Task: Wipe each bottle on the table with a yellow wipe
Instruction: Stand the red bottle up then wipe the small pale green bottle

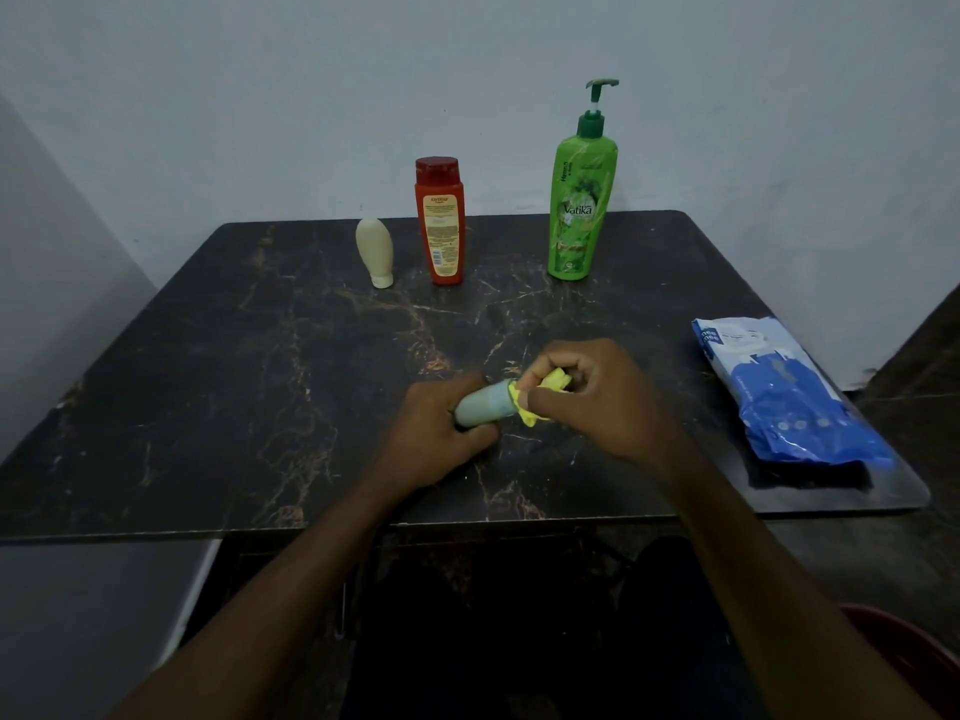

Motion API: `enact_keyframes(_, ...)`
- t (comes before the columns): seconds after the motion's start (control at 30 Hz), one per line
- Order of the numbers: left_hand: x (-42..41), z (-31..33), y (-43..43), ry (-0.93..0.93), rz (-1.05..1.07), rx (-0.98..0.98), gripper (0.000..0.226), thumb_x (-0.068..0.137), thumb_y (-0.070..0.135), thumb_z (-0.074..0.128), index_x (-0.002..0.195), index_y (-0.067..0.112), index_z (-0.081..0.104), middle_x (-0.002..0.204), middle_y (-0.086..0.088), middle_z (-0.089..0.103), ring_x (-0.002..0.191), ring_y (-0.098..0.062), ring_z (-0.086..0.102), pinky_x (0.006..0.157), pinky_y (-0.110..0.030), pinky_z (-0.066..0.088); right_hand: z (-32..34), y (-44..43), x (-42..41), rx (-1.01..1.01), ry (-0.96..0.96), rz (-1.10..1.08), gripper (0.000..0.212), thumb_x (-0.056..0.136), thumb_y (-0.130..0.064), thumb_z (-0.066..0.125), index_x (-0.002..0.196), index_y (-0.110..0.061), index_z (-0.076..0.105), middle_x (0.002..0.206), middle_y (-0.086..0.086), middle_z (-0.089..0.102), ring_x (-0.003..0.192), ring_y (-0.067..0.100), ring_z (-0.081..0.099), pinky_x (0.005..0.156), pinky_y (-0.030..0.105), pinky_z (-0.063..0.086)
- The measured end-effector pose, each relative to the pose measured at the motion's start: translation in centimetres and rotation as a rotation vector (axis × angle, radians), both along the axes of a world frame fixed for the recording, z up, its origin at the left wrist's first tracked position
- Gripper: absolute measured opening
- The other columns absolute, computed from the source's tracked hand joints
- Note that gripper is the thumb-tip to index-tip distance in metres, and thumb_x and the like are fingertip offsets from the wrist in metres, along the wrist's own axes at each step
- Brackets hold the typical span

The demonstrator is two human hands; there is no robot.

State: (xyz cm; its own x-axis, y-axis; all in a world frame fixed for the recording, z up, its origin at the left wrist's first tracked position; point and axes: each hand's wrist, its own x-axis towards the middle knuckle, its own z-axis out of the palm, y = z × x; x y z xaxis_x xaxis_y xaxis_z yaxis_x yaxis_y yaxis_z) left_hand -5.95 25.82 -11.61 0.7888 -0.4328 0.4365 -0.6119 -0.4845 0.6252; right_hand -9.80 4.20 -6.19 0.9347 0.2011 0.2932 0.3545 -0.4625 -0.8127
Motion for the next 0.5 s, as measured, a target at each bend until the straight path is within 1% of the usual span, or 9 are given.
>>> enact_keyframes(0.07,0.05,0.00,-0.01,0.006,0.003,0.001,0.017,0.077,0.010,0.077,0.086,0.019,0.067,0.068,0.008,0.063,0.061,-0.009,0.060,0.054,-0.030,0.049,-0.03,-0.03,0.09,-0.007,-0.027,-0.027,0.008,0.081,-0.013,0.076,0.081,-0.020,0.075,0.078,-0.007,0.072,0.068,0.013,0.067,0.063,0.034,0.055)
enact_keyframes(0.2,0.16,0.08,-0.04,-0.001,-0.009,0.003,0.016,0.077,0.011,0.077,0.088,0.018,0.068,0.069,0.009,0.063,0.062,-0.008,0.061,0.056,-0.026,0.048,0.16,-0.09,-0.05,-0.035,-0.022,-0.007,0.007,0.080,-0.013,0.076,0.079,-0.020,0.075,0.075,-0.007,0.071,0.067,0.011,0.065,0.060,0.028,0.051)
enact_keyframes(0.23,0.21,0.12,-0.02,-0.004,-0.010,0.004,0.015,0.077,0.012,0.076,0.088,0.018,0.068,0.069,0.008,0.064,0.062,-0.008,0.061,0.056,-0.027,0.048,0.18,-0.10,0.00,-0.026,-0.023,-0.004,0.007,0.081,-0.014,0.076,0.080,-0.021,0.075,0.076,-0.007,0.071,0.067,0.011,0.065,0.060,0.029,0.052)
enact_keyframes(0.3,0.27,0.15,0.00,0.000,-0.009,0.010,0.015,0.077,0.012,0.076,0.089,0.017,0.068,0.070,0.007,0.065,0.063,-0.009,0.061,0.056,-0.030,0.050,0.19,-0.17,0.21,-0.017,-0.037,-0.030,0.006,0.081,-0.015,0.076,0.081,-0.021,0.075,0.078,-0.006,0.071,0.068,0.012,0.066,0.063,0.035,0.055)
enact_keyframes(0.4,0.16,0.15,-0.06,0.007,-0.017,0.024,0.017,0.078,0.013,0.077,0.089,0.020,0.066,0.071,0.009,0.064,0.064,-0.008,0.061,0.057,-0.025,0.049,0.26,-0.33,0.19,-0.050,-0.025,-0.027,0.006,0.080,-0.015,0.075,0.080,-0.021,0.075,0.075,-0.005,0.071,0.067,0.015,0.066,0.064,0.043,0.055)
enact_keyframes(0.5,0.14,0.19,-0.05,0.011,-0.012,0.020,0.019,0.077,0.011,0.077,0.088,0.021,0.066,0.070,0.011,0.062,0.063,-0.007,0.060,0.057,-0.021,0.046,0.35,-0.18,0.12,-0.019,-0.006,0.005,0.005,0.081,-0.015,0.075,0.082,-0.020,0.075,0.077,-0.004,0.072,0.068,0.017,0.067,0.062,0.040,0.055)
